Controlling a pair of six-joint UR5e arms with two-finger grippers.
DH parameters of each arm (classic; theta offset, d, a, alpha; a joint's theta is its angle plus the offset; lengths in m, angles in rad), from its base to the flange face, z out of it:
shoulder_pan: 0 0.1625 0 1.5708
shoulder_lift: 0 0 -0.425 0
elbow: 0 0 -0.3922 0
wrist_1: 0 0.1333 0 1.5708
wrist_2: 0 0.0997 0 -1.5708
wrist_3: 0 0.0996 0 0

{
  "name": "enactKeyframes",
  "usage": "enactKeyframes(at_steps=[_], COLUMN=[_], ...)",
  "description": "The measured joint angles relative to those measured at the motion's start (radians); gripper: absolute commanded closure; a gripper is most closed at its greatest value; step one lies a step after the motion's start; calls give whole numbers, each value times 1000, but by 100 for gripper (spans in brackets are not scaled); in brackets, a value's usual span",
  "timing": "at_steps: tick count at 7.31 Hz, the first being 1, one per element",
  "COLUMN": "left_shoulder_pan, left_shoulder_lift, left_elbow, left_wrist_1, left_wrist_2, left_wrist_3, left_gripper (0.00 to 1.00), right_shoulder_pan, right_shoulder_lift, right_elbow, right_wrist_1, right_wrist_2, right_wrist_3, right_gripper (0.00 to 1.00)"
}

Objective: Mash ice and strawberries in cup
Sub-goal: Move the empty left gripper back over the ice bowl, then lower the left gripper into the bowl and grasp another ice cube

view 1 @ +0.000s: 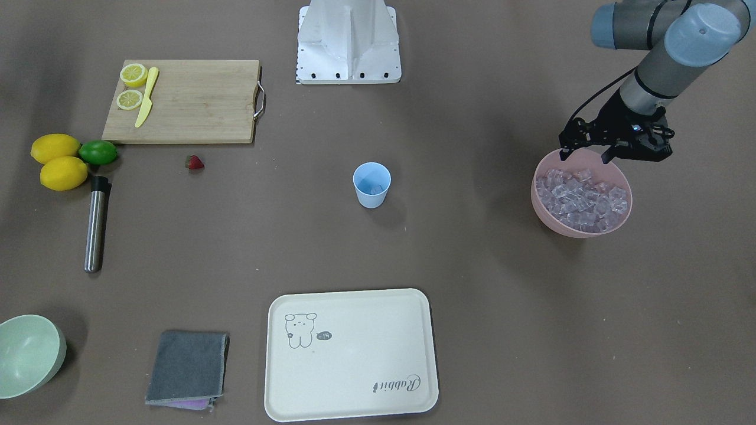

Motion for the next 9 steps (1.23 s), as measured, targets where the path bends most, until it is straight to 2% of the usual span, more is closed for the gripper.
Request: enactKeyframes(at_steps=[2,6,8,9], left_shoulder_pan=[8,59,75,81], left_shoulder_lift=[-1,-5,-8,-12], left_elbow=[63,82,87,89], left_wrist_1=[-102,-151,-157,-157], left_wrist_2=[18,65,77,78], left_wrist_3=[-1,5,4,2], left_gripper=[12,16,15,9], right_shoulder_pan=[1,2,2,2], right_shoulder_lift=[-2,-5,-5,-5], right_elbow=[0,0,-1,-1], right_wrist_1=[0,0,0,0], right_wrist_2=[0,0,0,0], right_wrist_3=[0,-1,-1,-1], right_gripper=[0,0,0,0])
